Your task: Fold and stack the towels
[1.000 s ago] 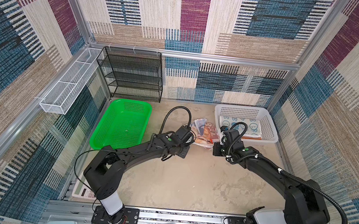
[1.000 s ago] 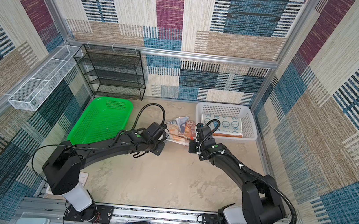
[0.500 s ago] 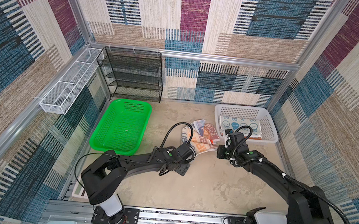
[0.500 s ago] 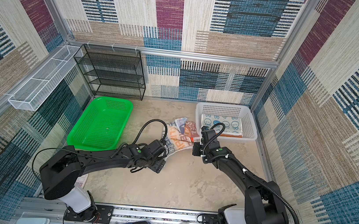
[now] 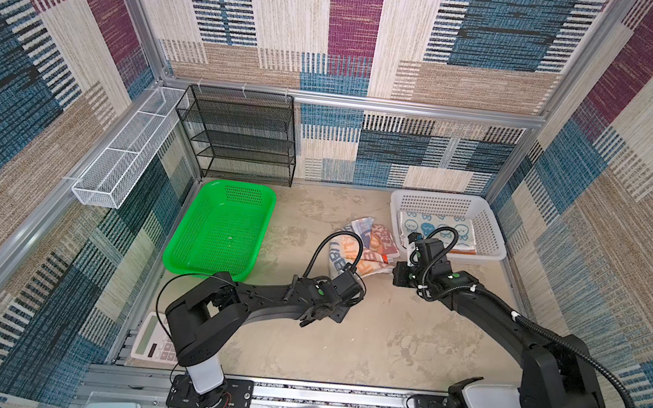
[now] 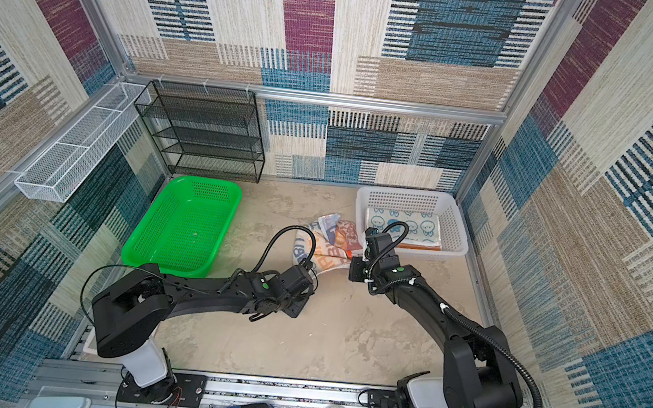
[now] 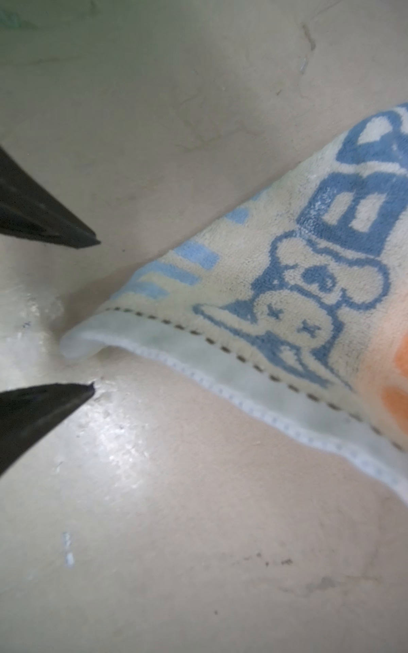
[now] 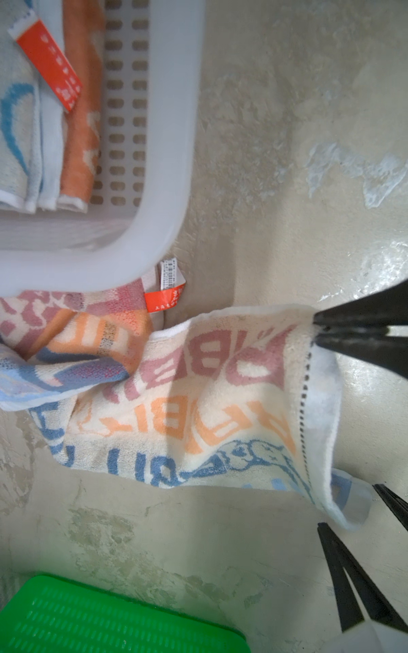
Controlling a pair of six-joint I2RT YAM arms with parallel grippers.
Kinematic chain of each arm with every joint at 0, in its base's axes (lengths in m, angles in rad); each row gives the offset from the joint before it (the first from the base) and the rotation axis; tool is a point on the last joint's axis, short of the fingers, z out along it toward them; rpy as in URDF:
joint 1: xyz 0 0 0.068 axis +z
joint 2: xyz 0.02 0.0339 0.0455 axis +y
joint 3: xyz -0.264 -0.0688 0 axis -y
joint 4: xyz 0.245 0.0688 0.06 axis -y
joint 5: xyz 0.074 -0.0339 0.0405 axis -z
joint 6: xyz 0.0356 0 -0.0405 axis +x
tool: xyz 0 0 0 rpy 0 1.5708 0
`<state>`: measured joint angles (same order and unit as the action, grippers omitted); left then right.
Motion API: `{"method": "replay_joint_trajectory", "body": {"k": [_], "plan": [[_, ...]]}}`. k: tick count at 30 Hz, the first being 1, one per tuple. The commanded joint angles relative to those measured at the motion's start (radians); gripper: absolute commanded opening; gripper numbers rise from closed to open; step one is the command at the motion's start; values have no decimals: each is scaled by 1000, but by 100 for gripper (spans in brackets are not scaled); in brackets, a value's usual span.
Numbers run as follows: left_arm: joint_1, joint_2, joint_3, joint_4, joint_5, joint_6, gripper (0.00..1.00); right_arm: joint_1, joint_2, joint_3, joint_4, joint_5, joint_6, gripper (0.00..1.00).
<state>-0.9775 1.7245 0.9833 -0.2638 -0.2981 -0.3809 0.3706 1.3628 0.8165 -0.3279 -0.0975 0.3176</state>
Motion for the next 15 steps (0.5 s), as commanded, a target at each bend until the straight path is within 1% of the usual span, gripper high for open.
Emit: {"method": "replay_joint_trajectory", "body": {"k": [1,3,6,10,12,15], "plan": [[0,36,22,30,-55,-19,39,-3,-1,13,34,-10,5,0],[1,56,31,26,-61,-21,26,-4,1,16,36,-16,5,0],[1,69,32,21,-61,-22,0,-5,10,24,36,-19,3,0],[16,40,41,-46,-84,-25,0,-7,17,65,29,-23,4,0],[45,-27,58,-131,-117,-14,0,-7,23,119,11,-28,1,0],[103,-178,98,-239,-181,59,0,-8,41,243,-33,-40,-13,0]]}}
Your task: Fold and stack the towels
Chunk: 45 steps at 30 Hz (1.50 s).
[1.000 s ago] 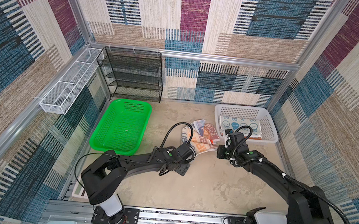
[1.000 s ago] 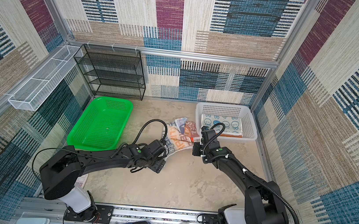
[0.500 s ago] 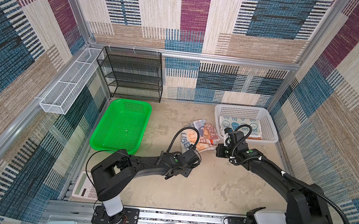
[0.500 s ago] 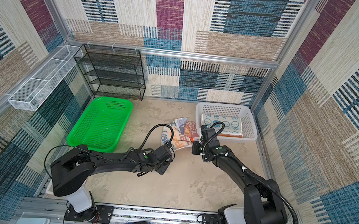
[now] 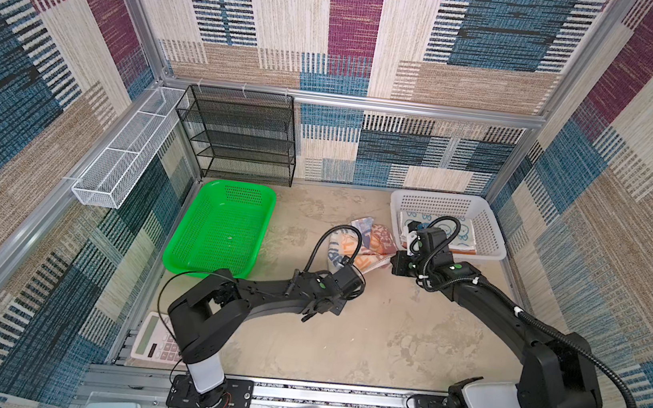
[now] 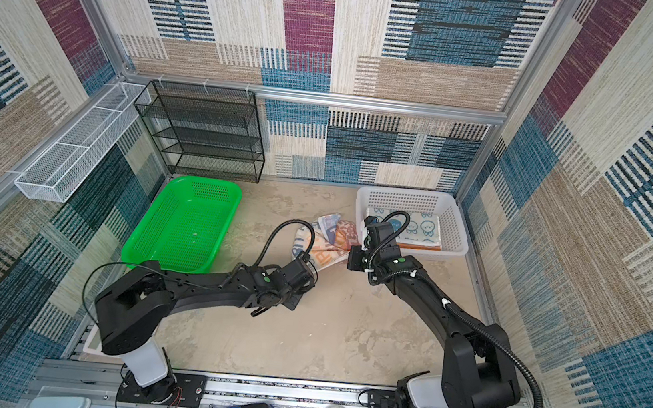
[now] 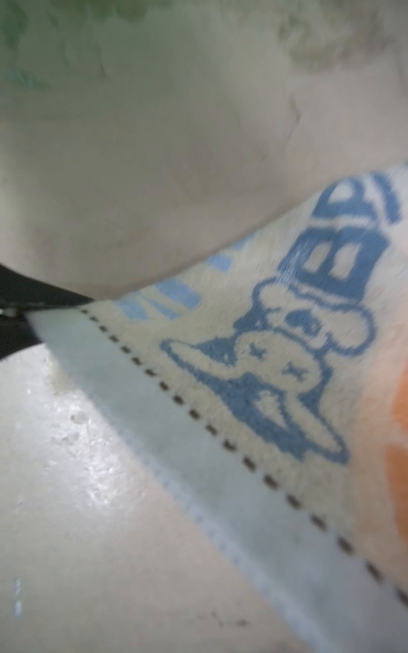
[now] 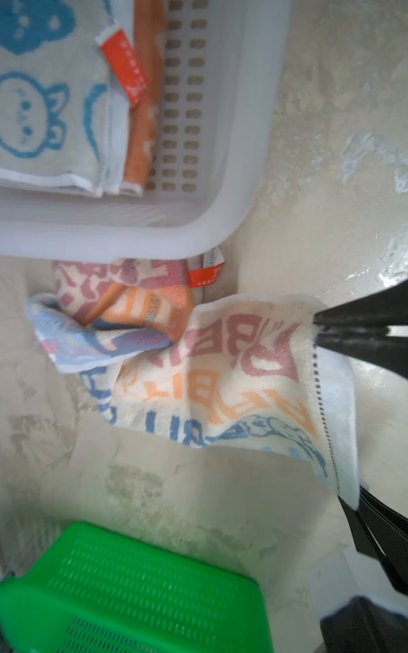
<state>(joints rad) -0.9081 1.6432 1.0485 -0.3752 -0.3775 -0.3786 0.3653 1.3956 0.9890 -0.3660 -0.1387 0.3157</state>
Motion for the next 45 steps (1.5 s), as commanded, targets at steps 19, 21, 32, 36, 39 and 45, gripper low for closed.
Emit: {"method": "replay_joint_trajectory", "body": {"k": [19,21,32,36,39,45], "plan": [[184,-368,781,-505,-64,679,0,3,-51,924,-366,-120,-178,0],[163,-408,789,-528,-23,665,0,3,-93,923,-374,-144,-186,0],[124,-451,882,-655,110,594,0,2,-166,937,-402,-192,-198,0],[190,-379,788,-569,71,666,0,0,-89,902,-387,-136,-175,0],[299,-318,693,-459,135,721,0,-15,15,889,-376,-107,-167,0],[498,-186,515,-73,304,848,0,-76,275,940,-332,-155,-161,0]]}}
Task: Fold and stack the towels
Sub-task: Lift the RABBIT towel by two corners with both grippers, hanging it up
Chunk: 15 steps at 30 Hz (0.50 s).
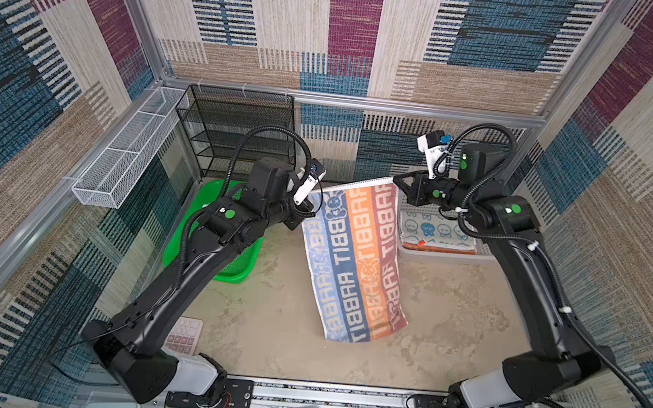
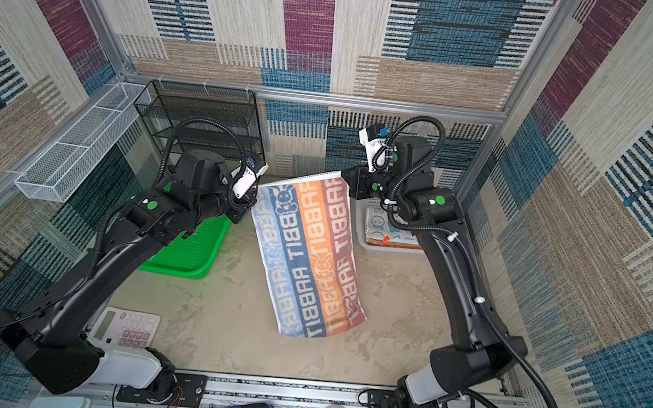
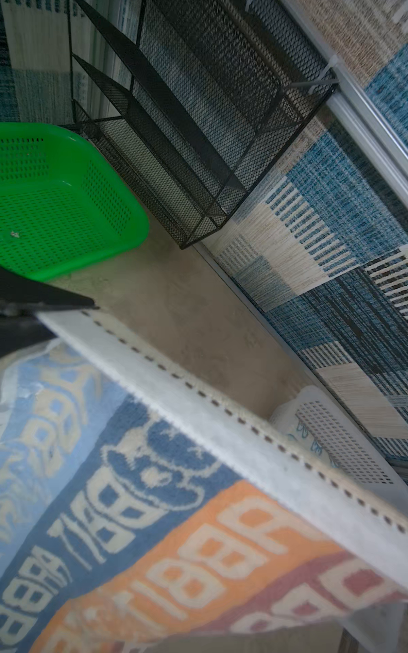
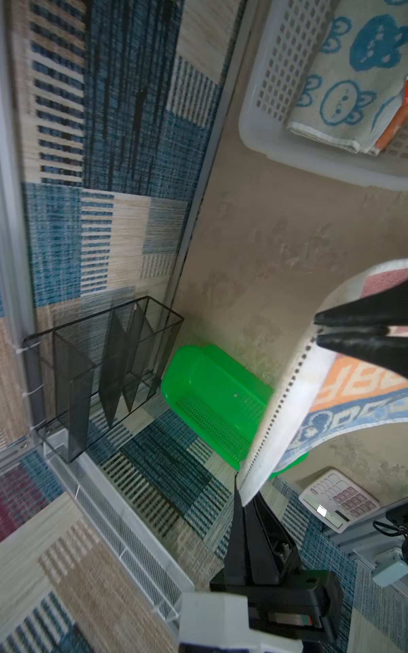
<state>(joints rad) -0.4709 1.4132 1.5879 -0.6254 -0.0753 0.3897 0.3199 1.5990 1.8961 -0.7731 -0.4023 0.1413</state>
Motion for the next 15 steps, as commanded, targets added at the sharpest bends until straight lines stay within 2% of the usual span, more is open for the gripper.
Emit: {"method": "replay_joint_trajectory", "body": {"k": [1,5,9,12,15], "plan": [[82,89,-6,194,28,86,0,-37,114,50,79,102,12,0],[152,277,102,243,90,102,0,-55,292,138,95,45,4,0],[163,431,179,264,96,133,0,-63,455,259,67,11,-13,0],[162,489,187,242,110,121,0,-66,513,289,48,11,-26,0],[161,482,128,204,130,82,0,-68,509,212,62,11,-39,0]]}}
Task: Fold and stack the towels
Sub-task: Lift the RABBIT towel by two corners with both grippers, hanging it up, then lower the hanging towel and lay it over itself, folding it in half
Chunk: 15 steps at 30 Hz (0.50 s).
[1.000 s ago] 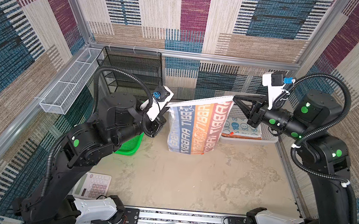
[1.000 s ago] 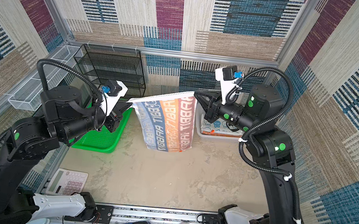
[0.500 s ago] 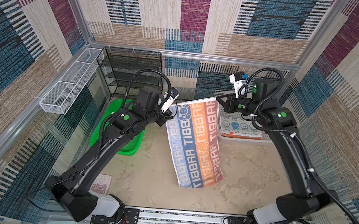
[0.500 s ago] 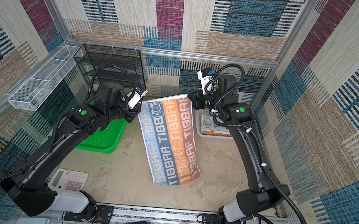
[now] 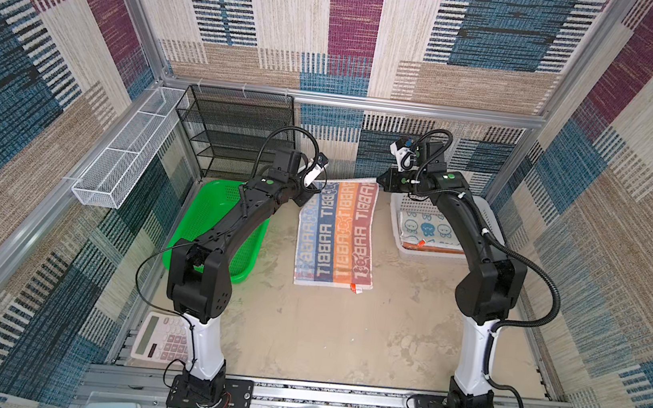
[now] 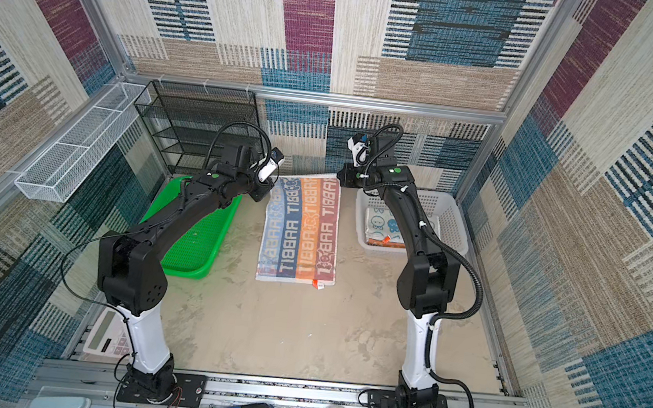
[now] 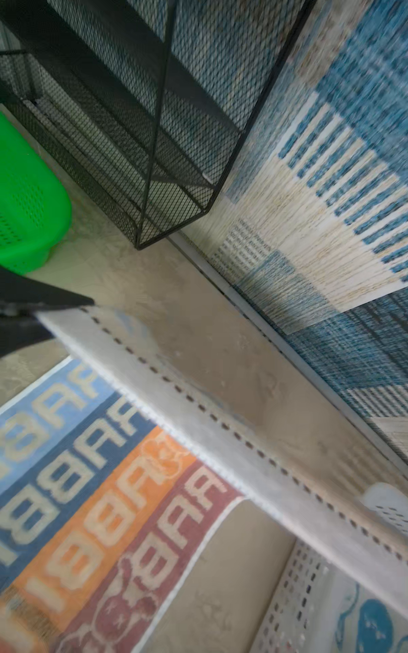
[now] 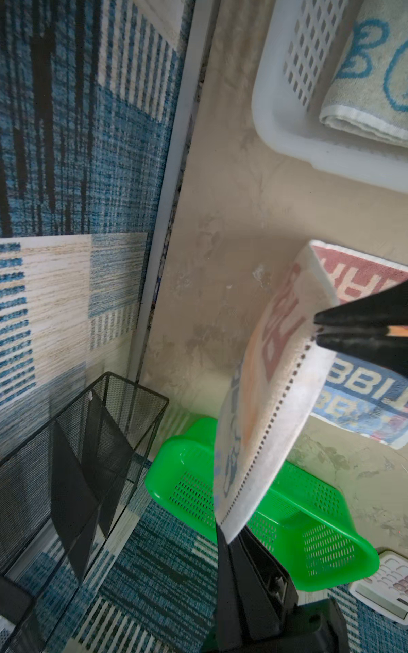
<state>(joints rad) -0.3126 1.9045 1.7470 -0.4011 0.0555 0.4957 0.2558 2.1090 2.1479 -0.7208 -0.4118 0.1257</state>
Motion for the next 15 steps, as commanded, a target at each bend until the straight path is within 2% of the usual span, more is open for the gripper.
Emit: {"method": "replay_joint_trajectory", "body": {"k": [1,8,11,15], "plan": [[0,-23,-67,-18,0,-31,0,-3,-14,-82,27,21,-23,0],[-47,-133,-308,-32,-53,-9,0,-3,-178,-509,193,-16,11,0],[-73,-126,-316,-95,-105,18,0,-1,-233,-657,241,-29,27,0],[-81,-127,-370,-133,-137,53,0,7,-289,-776,282,-38,37,0]]}}
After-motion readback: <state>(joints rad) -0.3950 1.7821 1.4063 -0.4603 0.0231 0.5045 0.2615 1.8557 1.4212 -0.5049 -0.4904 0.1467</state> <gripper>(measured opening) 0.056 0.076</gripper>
